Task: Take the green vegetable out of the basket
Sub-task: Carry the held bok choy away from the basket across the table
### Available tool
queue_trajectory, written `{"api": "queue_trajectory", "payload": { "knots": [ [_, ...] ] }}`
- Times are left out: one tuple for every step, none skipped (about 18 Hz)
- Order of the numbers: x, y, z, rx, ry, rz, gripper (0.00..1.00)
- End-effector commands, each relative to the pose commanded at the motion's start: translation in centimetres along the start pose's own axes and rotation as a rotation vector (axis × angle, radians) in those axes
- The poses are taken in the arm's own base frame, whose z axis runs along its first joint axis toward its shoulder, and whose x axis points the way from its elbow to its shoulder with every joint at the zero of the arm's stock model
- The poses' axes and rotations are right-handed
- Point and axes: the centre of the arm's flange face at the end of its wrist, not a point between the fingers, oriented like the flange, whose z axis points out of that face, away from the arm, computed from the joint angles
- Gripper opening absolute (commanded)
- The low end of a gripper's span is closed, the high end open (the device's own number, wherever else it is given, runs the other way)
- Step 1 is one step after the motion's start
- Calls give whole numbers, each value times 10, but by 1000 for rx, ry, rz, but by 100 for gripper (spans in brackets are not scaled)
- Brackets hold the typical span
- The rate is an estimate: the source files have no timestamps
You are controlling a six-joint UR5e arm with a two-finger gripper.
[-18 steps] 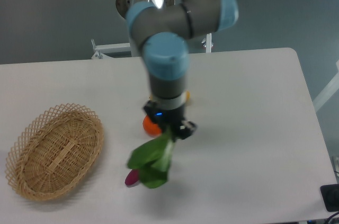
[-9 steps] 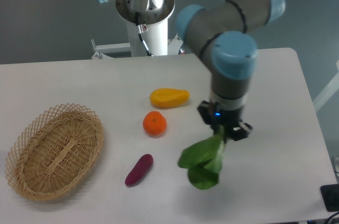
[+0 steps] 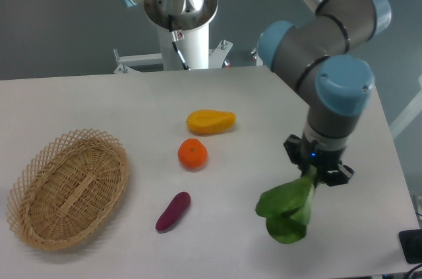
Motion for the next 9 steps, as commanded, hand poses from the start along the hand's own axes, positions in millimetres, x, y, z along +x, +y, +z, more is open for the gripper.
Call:
{"api": "queue_trajectory", "payload": {
  "knots": [
    [-1, 2, 2, -3, 2, 5, 15],
    [-3, 4, 1, -2, -2, 18, 14],
    [-4, 5, 5, -3, 2, 23, 14],
    [-4, 6, 5, -4, 4, 23, 14],
    [-5, 8, 5, -4, 3, 20, 13],
    [-5, 8, 6, -3, 5, 20, 13],
    [-5, 8, 6, -4, 4, 20, 13],
    [-5, 8, 6, -4, 3, 20, 13],
    [-5, 8, 7, -4, 5, 20, 13]
  ]
}}
